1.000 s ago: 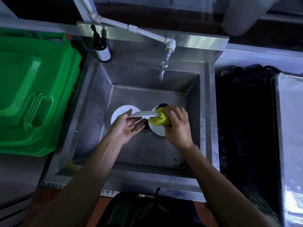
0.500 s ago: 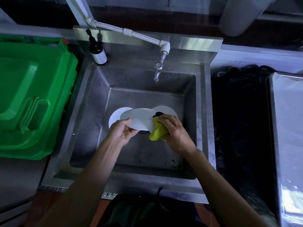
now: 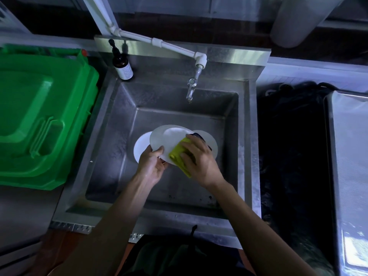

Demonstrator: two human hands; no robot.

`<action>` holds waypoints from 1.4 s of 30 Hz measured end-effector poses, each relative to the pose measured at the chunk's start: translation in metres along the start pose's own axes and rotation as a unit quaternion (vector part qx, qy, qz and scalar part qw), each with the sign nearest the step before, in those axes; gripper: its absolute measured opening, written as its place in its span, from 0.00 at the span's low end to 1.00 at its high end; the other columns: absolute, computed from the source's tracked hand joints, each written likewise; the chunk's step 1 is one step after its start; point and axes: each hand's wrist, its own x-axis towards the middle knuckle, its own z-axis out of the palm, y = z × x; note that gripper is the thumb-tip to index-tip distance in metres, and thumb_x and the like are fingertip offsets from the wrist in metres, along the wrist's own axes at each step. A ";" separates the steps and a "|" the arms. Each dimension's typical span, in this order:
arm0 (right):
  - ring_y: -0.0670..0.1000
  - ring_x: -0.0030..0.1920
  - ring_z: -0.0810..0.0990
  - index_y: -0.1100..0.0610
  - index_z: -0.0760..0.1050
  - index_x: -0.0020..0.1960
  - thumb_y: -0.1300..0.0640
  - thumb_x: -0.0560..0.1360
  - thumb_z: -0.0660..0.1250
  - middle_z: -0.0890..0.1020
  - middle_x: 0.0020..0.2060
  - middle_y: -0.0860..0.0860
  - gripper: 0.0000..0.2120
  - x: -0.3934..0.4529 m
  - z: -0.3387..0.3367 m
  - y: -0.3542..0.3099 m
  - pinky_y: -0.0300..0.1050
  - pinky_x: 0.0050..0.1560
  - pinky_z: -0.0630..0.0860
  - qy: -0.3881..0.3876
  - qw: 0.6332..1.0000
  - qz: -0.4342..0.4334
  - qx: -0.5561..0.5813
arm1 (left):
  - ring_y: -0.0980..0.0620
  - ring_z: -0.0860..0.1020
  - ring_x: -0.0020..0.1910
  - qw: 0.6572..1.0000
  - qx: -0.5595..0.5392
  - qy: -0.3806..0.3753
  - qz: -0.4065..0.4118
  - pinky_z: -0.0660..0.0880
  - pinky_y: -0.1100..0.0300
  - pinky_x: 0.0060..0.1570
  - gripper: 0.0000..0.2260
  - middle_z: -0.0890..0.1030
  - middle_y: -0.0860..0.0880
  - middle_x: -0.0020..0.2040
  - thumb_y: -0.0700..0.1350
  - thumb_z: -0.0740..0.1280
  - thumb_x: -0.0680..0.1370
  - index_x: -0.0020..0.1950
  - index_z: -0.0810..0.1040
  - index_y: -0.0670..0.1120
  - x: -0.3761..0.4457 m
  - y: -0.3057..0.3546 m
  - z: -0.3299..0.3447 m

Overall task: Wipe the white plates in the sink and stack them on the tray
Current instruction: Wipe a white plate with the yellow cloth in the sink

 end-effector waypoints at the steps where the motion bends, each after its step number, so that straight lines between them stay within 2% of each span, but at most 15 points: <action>1: 0.62 0.71 0.70 0.59 0.80 0.62 0.57 0.80 0.68 0.73 0.70 0.59 0.12 -0.001 0.003 -0.001 0.60 0.69 0.68 -0.001 1.000 -0.002 -0.024 | 0.37 0.80 0.56 1.000 -0.001 -0.001 0.006 0.80 0.37 0.52 0.17 0.78 0.33 0.66 0.36 0.61 0.82 0.72 0.72 0.40 -0.002 -0.001 0.001; 4: 0.64 0.76 0.63 0.56 0.77 0.68 0.52 0.81 0.66 0.69 0.74 0.59 0.17 -0.007 0.011 -0.001 0.64 0.73 0.63 0.002 0.998 0.018 -0.061 | 0.37 0.80 0.54 1.000 -0.009 -0.006 0.016 0.83 0.42 0.44 0.17 0.79 0.33 0.63 0.36 0.61 0.82 0.71 0.73 0.39 -0.008 -0.004 0.002; 7: 0.63 0.79 0.54 0.53 0.69 0.75 0.47 0.83 0.61 0.63 0.78 0.56 0.23 -0.013 0.018 0.000 0.62 0.77 0.55 0.003 0.995 0.070 -0.064 | 0.39 0.83 0.50 0.999 -0.019 -0.014 0.022 0.83 0.42 0.43 0.13 0.81 0.37 0.58 0.36 0.61 0.82 0.67 0.76 0.41 -0.010 -0.005 0.002; 11: 0.62 0.80 0.54 0.56 0.66 0.77 0.44 0.83 0.59 0.63 0.79 0.56 0.26 -0.016 0.027 -0.008 0.62 0.77 0.56 0.002 0.995 0.085 -0.048 | 0.43 0.84 0.47 0.999 -0.012 -0.010 0.031 0.83 0.49 0.39 0.12 0.83 0.41 0.55 0.37 0.63 0.82 0.65 0.78 0.43 -0.011 -0.005 0.005; 15: 0.64 0.78 0.59 0.58 0.70 0.74 0.43 0.82 0.60 0.67 0.77 0.56 0.27 -0.019 0.032 -0.016 0.64 0.76 0.59 0.024 0.996 0.056 -0.069 | 0.45 0.84 0.45 0.999 -0.020 0.004 0.032 0.80 0.55 0.33 0.10 0.84 0.43 0.53 0.38 0.65 0.81 0.61 0.80 0.45 -0.013 -0.005 0.006; 19: 0.63 0.78 0.60 0.58 0.71 0.73 0.42 0.83 0.58 0.66 0.77 0.55 0.26 -0.022 0.029 -0.009 0.61 0.76 0.60 0.042 0.996 0.029 -0.075 | 0.37 0.82 0.54 0.999 -0.026 -0.015 0.040 0.81 0.48 0.39 0.15 0.82 0.36 0.61 0.39 0.66 0.80 0.67 0.77 0.39 -0.013 -0.005 0.002; 22: 0.62 0.78 0.60 0.59 0.71 0.73 0.45 0.83 0.59 0.66 0.77 0.57 0.25 -0.023 0.027 -0.002 0.60 0.77 0.59 0.062 0.997 0.036 -0.042 | 0.37 0.83 0.55 0.997 -0.029 -0.036 0.056 0.81 0.43 0.43 0.10 0.83 0.38 0.60 0.39 0.68 0.79 0.58 0.84 0.45 -0.012 -0.003 -0.003; 25: 0.60 0.80 0.55 0.59 0.68 0.75 0.48 0.83 0.59 0.62 0.78 0.57 0.24 -0.025 0.026 0.005 0.60 0.78 0.57 0.065 0.996 0.063 -0.002 | 0.37 0.83 0.57 0.996 -0.025 -0.060 0.066 0.81 0.40 0.46 0.10 0.84 0.39 0.59 0.38 0.67 0.79 0.54 0.86 0.48 -0.012 -0.001 -0.007; 31: 0.55 0.80 0.51 0.56 0.60 0.80 0.48 0.84 0.56 0.55 0.81 0.53 0.26 -0.017 0.019 0.019 0.53 0.80 0.51 0.045 0.990 0.117 0.071 | 0.37 0.81 0.61 0.996 0.010 -0.068 0.054 0.80 0.35 0.49 0.14 0.82 0.41 0.63 0.37 0.68 0.77 0.62 0.80 0.46 -0.016 0.006 -0.011; 34: 0.54 0.80 0.53 0.55 0.59 0.80 0.50 0.85 0.58 0.55 0.81 0.52 0.25 -0.005 0.012 0.027 0.50 0.79 0.52 0.047 0.978 0.168 0.114 | 0.40 0.82 0.61 0.995 0.032 -0.085 0.051 0.81 0.36 0.49 0.17 0.84 0.44 0.61 0.37 0.70 0.75 0.62 0.80 0.48 -0.021 0.010 -0.011; 38: 0.54 0.78 0.58 0.55 0.63 0.79 0.50 0.84 0.60 0.60 0.79 0.52 0.25 0.011 0.000 0.037 0.49 0.78 0.55 0.051 0.968 0.201 0.142 | 0.42 0.83 0.59 0.992 0.046 -0.108 0.035 0.81 0.40 0.48 0.15 0.84 0.46 0.60 0.37 0.69 0.74 0.58 0.84 0.49 -0.027 0.012 -0.012; 42: 0.54 0.76 0.63 0.55 0.65 0.78 0.50 0.83 0.60 0.64 0.77 0.52 0.24 0.025 -0.011 0.045 0.50 0.77 0.60 0.047 0.969 0.201 0.136 | 0.41 0.83 0.58 0.989 0.088 -0.120 0.023 0.82 0.40 0.47 0.21 0.83 0.43 0.62 0.34 0.69 0.74 0.67 0.78 0.44 -0.032 0.012 -0.010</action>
